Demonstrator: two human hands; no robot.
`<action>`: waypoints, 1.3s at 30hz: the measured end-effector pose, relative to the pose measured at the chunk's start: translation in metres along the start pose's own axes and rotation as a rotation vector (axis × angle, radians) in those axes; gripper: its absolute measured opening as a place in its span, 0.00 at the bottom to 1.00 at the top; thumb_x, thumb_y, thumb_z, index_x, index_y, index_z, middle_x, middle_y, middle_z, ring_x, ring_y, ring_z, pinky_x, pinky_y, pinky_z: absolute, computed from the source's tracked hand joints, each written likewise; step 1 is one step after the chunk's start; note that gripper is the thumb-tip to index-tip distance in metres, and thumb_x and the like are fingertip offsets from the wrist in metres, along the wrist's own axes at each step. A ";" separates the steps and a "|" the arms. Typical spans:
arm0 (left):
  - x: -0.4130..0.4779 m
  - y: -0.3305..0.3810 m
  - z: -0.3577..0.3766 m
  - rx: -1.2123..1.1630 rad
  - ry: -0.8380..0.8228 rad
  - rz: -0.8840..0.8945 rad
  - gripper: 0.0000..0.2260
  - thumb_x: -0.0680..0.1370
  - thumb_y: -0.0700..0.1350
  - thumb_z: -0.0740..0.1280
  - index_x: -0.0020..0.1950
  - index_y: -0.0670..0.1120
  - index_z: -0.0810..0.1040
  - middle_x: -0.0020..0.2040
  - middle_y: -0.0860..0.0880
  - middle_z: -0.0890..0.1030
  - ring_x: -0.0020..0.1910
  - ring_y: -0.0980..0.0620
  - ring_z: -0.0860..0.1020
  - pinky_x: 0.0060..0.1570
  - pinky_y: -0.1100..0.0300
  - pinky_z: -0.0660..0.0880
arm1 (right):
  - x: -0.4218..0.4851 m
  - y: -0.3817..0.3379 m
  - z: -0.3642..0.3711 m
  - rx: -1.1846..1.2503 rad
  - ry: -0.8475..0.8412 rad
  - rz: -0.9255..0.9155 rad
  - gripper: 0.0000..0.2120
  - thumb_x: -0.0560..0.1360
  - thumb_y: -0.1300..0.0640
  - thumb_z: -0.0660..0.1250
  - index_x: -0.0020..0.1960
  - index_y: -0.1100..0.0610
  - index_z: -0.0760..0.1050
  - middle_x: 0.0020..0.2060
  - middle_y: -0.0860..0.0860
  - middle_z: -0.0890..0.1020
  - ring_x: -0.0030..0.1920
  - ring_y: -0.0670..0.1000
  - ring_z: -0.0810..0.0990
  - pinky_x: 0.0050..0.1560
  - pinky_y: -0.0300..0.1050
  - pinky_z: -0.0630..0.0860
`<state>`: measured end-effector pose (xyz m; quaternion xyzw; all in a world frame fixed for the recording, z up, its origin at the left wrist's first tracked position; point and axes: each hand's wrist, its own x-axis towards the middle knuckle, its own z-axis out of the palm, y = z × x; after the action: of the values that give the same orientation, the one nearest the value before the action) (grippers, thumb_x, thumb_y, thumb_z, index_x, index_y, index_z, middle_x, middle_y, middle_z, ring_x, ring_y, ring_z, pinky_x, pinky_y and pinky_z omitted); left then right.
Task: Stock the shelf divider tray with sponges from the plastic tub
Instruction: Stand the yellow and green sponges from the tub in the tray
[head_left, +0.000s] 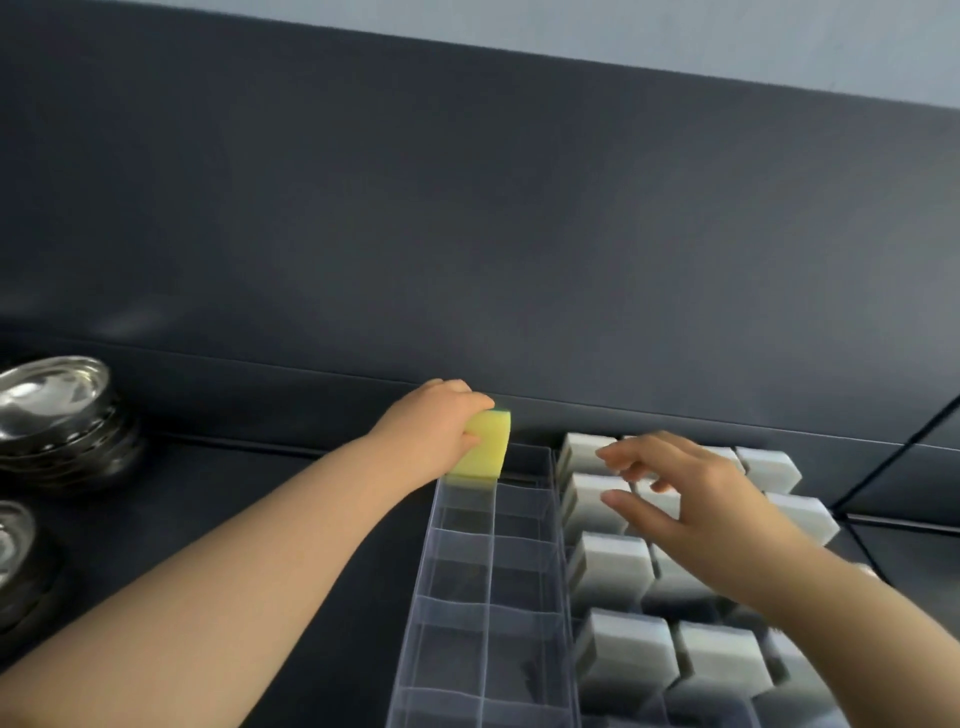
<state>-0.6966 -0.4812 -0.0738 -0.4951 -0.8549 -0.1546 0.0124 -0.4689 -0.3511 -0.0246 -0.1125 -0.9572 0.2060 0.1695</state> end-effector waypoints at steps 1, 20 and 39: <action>0.001 0.001 -0.002 0.001 -0.008 -0.006 0.20 0.76 0.47 0.66 0.68 0.53 0.69 0.64 0.52 0.72 0.63 0.50 0.68 0.59 0.54 0.68 | -0.001 0.002 -0.001 0.007 0.008 0.000 0.13 0.71 0.53 0.70 0.55 0.49 0.77 0.45 0.38 0.76 0.47 0.35 0.75 0.48 0.30 0.71; -0.005 -0.004 0.031 0.332 -0.093 0.137 0.17 0.76 0.48 0.66 0.64 0.47 0.72 0.53 0.49 0.76 0.54 0.47 0.72 0.48 0.55 0.70 | 0.022 -0.025 0.023 -0.025 -0.154 -0.102 0.12 0.74 0.50 0.66 0.58 0.48 0.76 0.42 0.30 0.68 0.45 0.36 0.70 0.50 0.25 0.65; -0.022 0.027 -0.017 0.118 0.273 0.187 0.19 0.78 0.51 0.62 0.69 0.51 0.69 0.61 0.53 0.75 0.61 0.52 0.71 0.57 0.57 0.69 | 0.039 0.014 0.014 0.053 -0.077 -0.017 0.21 0.75 0.51 0.65 0.68 0.45 0.66 0.65 0.42 0.70 0.65 0.43 0.67 0.63 0.35 0.63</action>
<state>-0.6649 -0.4921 -0.0552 -0.5454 -0.8030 -0.1680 0.1717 -0.5076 -0.3328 -0.0314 -0.0918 -0.9582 0.2339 0.1370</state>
